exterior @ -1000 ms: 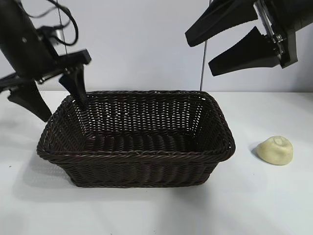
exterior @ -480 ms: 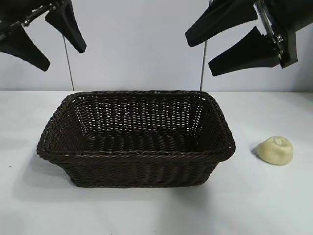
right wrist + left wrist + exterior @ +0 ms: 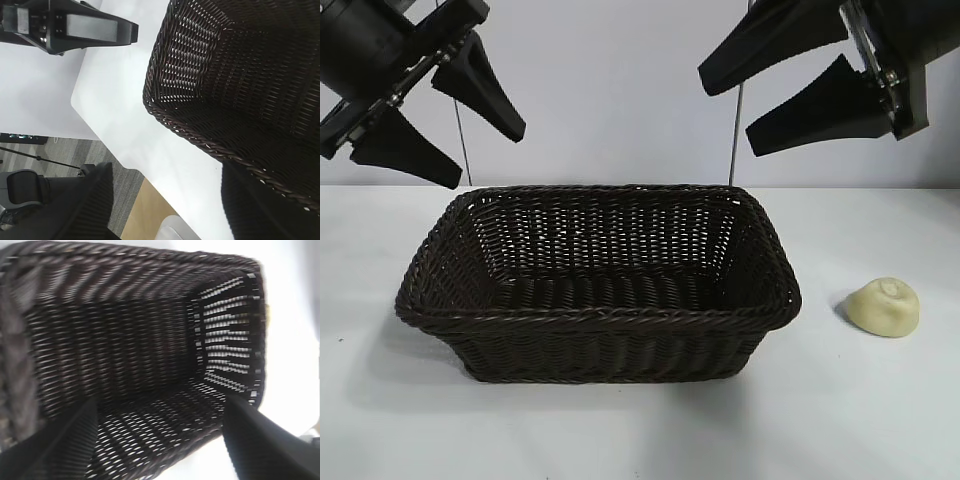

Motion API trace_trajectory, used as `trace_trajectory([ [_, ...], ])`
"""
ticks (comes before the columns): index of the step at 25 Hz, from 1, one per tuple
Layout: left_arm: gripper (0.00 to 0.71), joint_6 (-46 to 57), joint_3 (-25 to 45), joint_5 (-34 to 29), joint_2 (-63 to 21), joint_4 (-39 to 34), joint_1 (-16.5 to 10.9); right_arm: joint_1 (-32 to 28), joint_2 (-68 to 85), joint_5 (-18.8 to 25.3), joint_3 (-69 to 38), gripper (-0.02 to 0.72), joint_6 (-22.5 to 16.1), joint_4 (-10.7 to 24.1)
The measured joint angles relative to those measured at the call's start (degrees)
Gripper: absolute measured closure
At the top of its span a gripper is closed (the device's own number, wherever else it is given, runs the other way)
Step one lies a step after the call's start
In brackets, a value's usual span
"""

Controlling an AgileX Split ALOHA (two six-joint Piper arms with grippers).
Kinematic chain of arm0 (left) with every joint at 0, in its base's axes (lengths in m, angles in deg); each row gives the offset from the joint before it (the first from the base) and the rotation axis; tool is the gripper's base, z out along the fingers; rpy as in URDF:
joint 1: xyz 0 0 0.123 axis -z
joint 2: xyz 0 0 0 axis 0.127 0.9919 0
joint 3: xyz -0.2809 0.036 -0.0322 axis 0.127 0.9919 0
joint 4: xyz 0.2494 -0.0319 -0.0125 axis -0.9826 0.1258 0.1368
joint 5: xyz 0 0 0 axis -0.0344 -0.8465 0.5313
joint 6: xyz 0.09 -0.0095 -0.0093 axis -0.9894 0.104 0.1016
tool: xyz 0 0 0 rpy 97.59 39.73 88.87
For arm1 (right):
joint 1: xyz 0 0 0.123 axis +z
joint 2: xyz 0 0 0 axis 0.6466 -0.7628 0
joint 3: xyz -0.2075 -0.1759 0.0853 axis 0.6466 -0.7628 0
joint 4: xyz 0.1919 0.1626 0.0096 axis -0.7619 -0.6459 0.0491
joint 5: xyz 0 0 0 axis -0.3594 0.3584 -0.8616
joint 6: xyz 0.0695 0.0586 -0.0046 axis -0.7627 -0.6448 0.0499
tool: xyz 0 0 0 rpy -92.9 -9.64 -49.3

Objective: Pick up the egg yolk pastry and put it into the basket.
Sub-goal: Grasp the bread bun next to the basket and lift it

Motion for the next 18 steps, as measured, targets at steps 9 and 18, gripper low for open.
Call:
trace_trajectory([
  [9,0.199,-0.13,0.00,-1.32,-0.05,2.66,0.00,0.00,0.00,0.00,0.00,0.248,0.00,0.00],
  [18,0.199,-0.13,0.00,-1.08,-0.33,3.34,0.00,0.00,0.00,-0.06,0.00,0.248,0.00,0.00],
])
